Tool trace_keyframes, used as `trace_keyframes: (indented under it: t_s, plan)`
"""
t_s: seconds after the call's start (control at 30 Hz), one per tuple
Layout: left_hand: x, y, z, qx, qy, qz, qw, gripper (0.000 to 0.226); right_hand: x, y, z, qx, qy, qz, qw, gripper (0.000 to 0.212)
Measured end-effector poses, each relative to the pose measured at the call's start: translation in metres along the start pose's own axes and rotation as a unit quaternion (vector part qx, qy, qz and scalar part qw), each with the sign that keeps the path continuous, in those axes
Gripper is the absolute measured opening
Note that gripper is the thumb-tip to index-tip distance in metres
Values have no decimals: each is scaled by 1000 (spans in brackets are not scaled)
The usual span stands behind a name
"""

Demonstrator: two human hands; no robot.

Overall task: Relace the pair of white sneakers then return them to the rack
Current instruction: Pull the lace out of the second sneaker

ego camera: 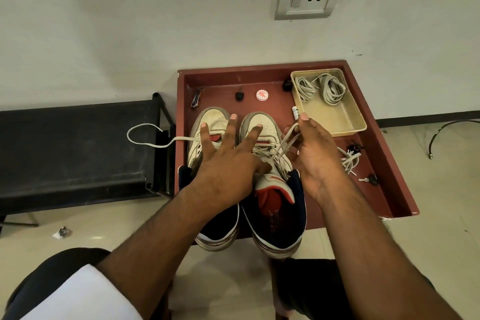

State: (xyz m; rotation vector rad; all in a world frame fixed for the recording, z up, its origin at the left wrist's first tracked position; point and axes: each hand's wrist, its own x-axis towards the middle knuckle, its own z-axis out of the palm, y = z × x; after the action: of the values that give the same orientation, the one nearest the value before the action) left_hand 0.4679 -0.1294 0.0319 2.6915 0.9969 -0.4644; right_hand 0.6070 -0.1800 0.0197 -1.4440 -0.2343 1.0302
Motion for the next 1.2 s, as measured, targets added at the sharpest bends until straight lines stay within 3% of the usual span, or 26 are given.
trace_keyframes:
  t_s: [0.13, 0.27, 0.33, 0.37, 0.47, 0.57, 0.6, 0.67, 0.8, 0.93, 1.0, 1.1, 1.13, 1.2]
  plan:
    - [0, -5, 4, 38, -11, 5, 999, 48, 0, -1, -4, 120, 6, 19, 993, 25]
    - [0, -10, 6, 49, -38, -2, 998, 57, 4, -4, -11, 103, -11, 17, 995, 30]
    - [0, -11, 6, 49, -40, -2, 998, 60, 6, -3, -14, 13, -11, -43, 999, 29]
    - [-1, -12, 6, 48, -39, -2, 998, 63, 9, -2, -18, -85, 4, -88, 993, 30]
    - [0, -13, 5, 45, -43, -3, 998, 69, 12, -3, -26, -339, 19, -168, 925, 24]
    - [0, -12, 5, 47, -44, -5, 998, 70, 4, -8, -25, -415, -86, -122, 898, 4]
    - [0, -12, 5, 47, -44, -4, 998, 70, 3, -9, -25, -440, -117, -98, 885, 11]
    - [1, -13, 6, 43, -45, -4, 998, 71, 4, -10, -28, -443, -127, -43, 886, 22]
    - [2, -14, 8, 39, -48, -1, 998, 75, 3, -17, -34, -428, -133, 41, 893, 9]
    - [3, -15, 9, 33, -45, -4, 998, 79, 1, -14, -30, -415, -143, 59, 897, 5]
    - [3, -16, 10, 28, -42, -5, 999, 81, 5, -12, -30, -358, -85, 37, 929, 10]
    - [3, -17, 10, 21, -47, -4, 999, 83, 11, -20, -37, -52, -1, -24, 998, 15]
    - [3, -17, 10, 21, -48, -3, 999, 83, 12, -25, -40, 94, -1, -39, 995, 11]
    - [4, -16, 10, 18, -47, -2, 999, 81, 13, -32, -50, 329, -14, -57, 943, 9]
